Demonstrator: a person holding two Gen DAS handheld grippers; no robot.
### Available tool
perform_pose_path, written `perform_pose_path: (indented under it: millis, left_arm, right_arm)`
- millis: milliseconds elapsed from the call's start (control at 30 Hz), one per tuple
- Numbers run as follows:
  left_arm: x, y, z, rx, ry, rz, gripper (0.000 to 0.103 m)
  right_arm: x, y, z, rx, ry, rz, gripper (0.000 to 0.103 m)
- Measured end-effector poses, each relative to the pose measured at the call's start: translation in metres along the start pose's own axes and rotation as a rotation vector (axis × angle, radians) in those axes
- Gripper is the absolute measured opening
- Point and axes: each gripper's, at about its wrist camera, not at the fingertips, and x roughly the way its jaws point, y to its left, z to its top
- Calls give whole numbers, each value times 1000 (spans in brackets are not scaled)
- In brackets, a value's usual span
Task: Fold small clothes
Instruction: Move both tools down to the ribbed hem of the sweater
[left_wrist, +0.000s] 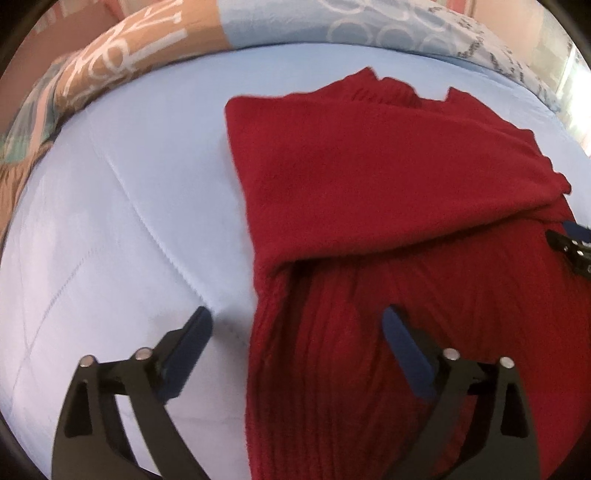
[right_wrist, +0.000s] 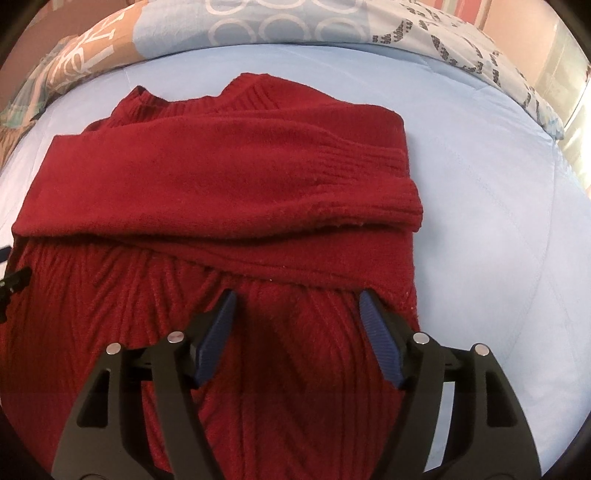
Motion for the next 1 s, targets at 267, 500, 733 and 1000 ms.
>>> perform_pose_path:
  millis: [267, 500, 733, 1000]
  left_arm:
    - [2, 5, -11, -19, -20, -17, 101]
    - [-43, 2, -51, -19, -51, 9, 101]
    - [-88, 10, -132, -89, -23, -37, 101]
    - [-109, 3, -195, -155, 64, -38, 101]
  right_arm:
    - [-26, -2, -22, -48, -53, 8, 70]
    - [-73, 3, -83, -68, -100, 44, 70]
    - [-106, 11, -142, -48, -46, -1, 69]
    - [-133, 5, -196, -24, 26, -42, 68]
